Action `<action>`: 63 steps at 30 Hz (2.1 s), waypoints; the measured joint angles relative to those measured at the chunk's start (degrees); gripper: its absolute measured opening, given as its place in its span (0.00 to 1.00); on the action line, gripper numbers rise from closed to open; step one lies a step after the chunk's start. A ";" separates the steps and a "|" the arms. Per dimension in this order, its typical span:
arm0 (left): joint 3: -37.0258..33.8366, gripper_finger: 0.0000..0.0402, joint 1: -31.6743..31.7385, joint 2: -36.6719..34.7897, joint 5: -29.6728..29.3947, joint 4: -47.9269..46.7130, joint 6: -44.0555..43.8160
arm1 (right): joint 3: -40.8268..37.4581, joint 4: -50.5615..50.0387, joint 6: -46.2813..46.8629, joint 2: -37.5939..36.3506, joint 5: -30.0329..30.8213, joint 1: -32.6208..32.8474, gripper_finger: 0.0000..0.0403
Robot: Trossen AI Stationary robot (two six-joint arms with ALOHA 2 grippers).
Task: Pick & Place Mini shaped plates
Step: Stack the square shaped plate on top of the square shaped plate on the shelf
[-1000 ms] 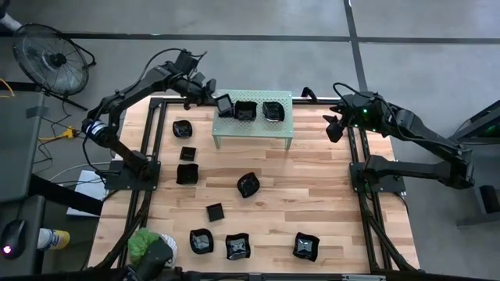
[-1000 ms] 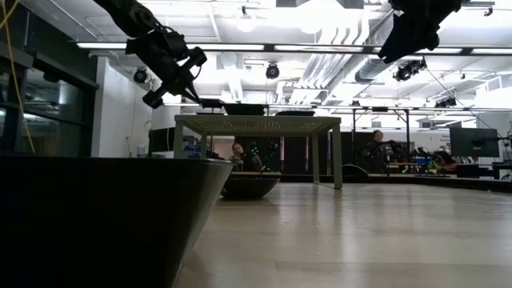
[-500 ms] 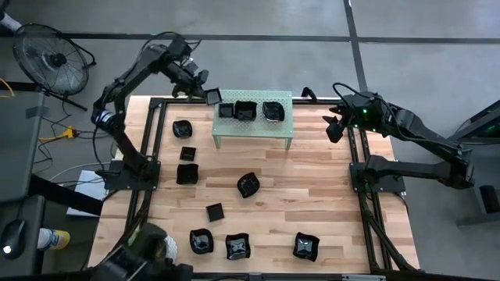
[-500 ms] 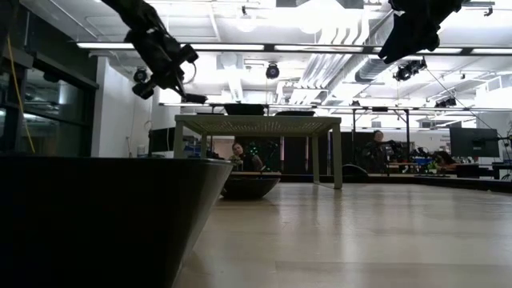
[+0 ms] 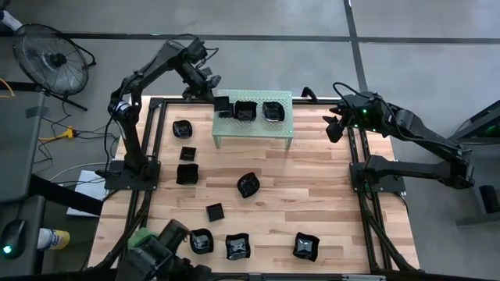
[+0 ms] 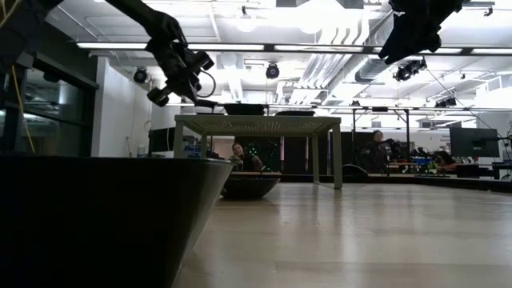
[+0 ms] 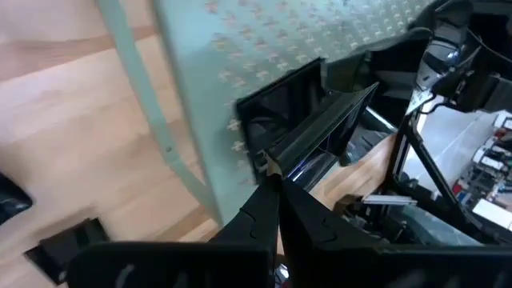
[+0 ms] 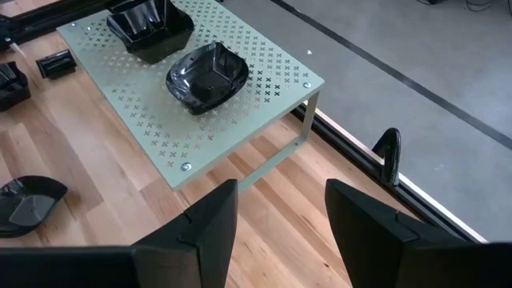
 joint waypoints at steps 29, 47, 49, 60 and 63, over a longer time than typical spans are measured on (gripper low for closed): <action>-0.03 0.00 -3.48 1.19 -4.63 3.52 -6.71 | 0.00 -0.08 -1.50 0.00 0.41 0.02 0.46; -0.03 0.05 -3.48 1.19 -4.79 5.88 -7.32 | 0.00 -0.20 -1.95 0.02 0.41 0.02 0.46; -0.03 0.05 -3.51 1.19 -4.79 5.86 -7.32 | 0.00 -0.20 -1.95 0.02 0.40 0.02 0.46; -0.05 0.05 -4.76 1.54 -6.17 4.03 -6.40 | 0.00 -0.13 -2.60 0.02 0.43 0.00 0.46; -0.07 0.05 -5.02 1.82 -7.65 4.21 -6.33 | 0.00 -0.11 -2.58 0.02 0.43 0.00 0.46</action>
